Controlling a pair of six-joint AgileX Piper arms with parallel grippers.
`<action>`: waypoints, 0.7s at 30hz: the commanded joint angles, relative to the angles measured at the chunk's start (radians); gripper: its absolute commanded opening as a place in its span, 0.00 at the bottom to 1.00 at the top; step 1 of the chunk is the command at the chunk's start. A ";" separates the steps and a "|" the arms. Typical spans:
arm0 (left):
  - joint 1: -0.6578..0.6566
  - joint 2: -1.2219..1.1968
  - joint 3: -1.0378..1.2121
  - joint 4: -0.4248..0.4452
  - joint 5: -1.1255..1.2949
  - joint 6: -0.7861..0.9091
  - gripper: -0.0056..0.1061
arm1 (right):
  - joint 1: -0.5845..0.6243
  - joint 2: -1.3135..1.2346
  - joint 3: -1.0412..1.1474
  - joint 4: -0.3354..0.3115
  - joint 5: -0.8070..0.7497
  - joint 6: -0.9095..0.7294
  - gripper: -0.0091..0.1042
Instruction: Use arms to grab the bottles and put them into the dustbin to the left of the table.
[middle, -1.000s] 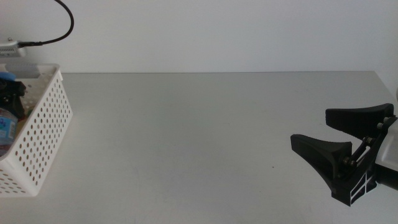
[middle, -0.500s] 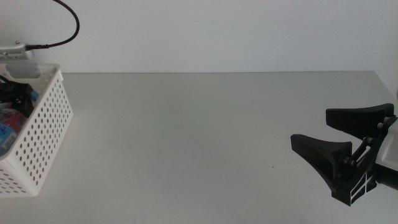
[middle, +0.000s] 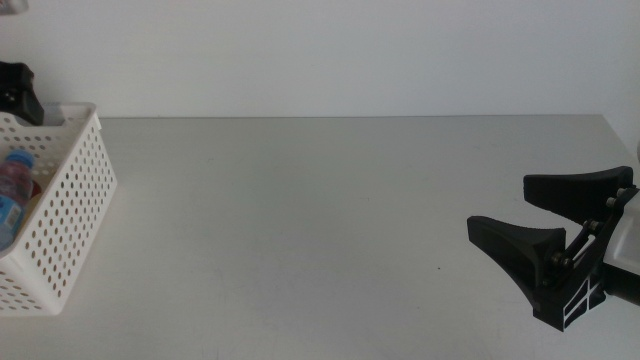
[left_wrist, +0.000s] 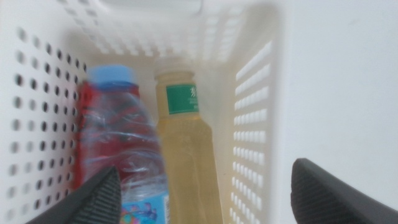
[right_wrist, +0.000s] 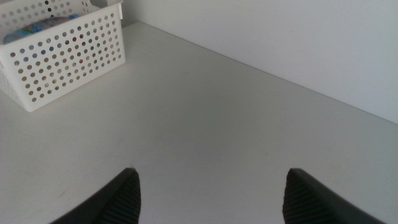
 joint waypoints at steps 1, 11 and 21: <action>-0.005 -0.105 -0.031 -0.034 -0.019 -0.010 0.89 | 0.000 -0.007 -0.038 -0.005 -0.073 -0.005 0.59; -0.125 -0.335 0.027 -0.057 -0.048 0.084 0.89 | 0.000 -0.007 -0.038 -0.005 -0.073 -0.005 0.59; -0.385 -0.612 0.352 0.094 -0.372 -0.117 0.89 | 0.000 -0.007 -0.038 -0.005 -0.073 -0.005 0.59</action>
